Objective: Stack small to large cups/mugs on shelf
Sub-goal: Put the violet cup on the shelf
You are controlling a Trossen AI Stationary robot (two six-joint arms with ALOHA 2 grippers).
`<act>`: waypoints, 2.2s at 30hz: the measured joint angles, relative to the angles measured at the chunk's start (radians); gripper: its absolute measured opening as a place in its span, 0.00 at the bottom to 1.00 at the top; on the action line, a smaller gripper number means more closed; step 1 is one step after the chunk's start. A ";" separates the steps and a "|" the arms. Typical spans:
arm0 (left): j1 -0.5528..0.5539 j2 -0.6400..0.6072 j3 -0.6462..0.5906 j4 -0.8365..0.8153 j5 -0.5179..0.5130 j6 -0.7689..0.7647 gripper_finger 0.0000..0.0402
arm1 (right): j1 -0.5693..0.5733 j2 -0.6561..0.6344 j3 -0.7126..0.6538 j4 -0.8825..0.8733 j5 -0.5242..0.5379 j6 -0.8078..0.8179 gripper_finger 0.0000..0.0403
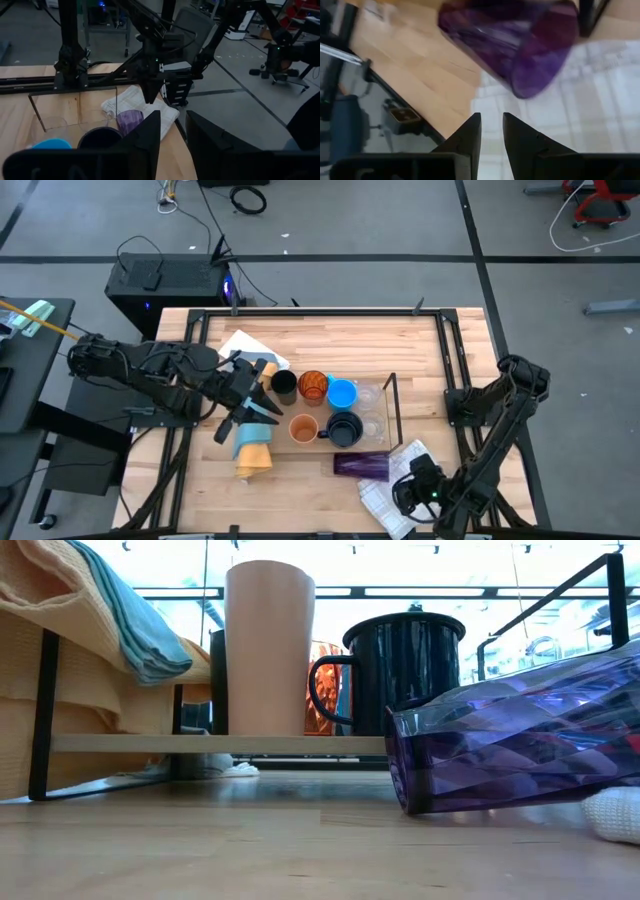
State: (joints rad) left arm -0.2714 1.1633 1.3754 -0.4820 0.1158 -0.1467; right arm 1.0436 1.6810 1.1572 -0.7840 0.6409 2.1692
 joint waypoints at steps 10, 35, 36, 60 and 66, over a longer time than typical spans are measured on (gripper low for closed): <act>0.000 0.000 0.000 0.000 0.000 -0.030 0.24 | -0.011 0.000 -0.003 0.019 0.100 -0.044 0.26; 0.000 0.000 0.000 -0.014 0.064 -0.025 0.24 | -0.049 0.006 -0.003 0.018 0.184 0.012 0.33; 0.000 0.000 0.000 -0.016 0.073 -0.025 0.25 | -0.049 0.006 -0.003 0.018 0.182 0.015 0.32; -0.001 0.000 0.000 -0.032 0.117 0.002 0.25 | -0.049 0.006 -0.003 0.025 0.048 0.045 0.22; -0.001 0.000 0.000 -0.032 0.117 0.004 0.25 | -0.061 0.006 -0.002 0.007 0.029 0.038 0.21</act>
State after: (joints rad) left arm -0.2722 1.1633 1.3750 -0.5140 0.2333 -0.1425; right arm 0.9830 1.6871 1.1549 -0.7773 0.6698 2.2070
